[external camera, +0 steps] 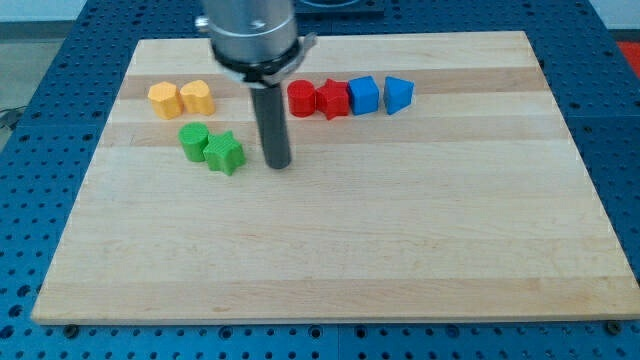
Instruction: Move your arm to the top left of the red circle
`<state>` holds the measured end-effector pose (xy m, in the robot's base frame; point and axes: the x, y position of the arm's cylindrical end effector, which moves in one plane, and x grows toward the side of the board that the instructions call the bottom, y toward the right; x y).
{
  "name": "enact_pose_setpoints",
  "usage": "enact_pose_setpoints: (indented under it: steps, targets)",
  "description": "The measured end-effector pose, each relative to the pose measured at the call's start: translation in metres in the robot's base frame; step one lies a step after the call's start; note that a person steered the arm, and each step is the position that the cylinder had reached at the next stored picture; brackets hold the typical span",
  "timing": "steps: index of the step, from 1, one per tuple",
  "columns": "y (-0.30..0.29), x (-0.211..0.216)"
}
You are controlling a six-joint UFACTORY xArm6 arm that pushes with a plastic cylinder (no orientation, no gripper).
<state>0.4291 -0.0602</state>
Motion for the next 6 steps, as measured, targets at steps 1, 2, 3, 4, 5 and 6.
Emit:
enact_pose_setpoints:
  steps: [1,2,3,4,5,6]
  targets:
    - [-0.001,-0.006]
    - [-0.032,-0.048]
    - [-0.068,-0.099]
    - [-0.054,-0.158]
    - [-0.027,-0.181]
    - [0.002,-0.187]
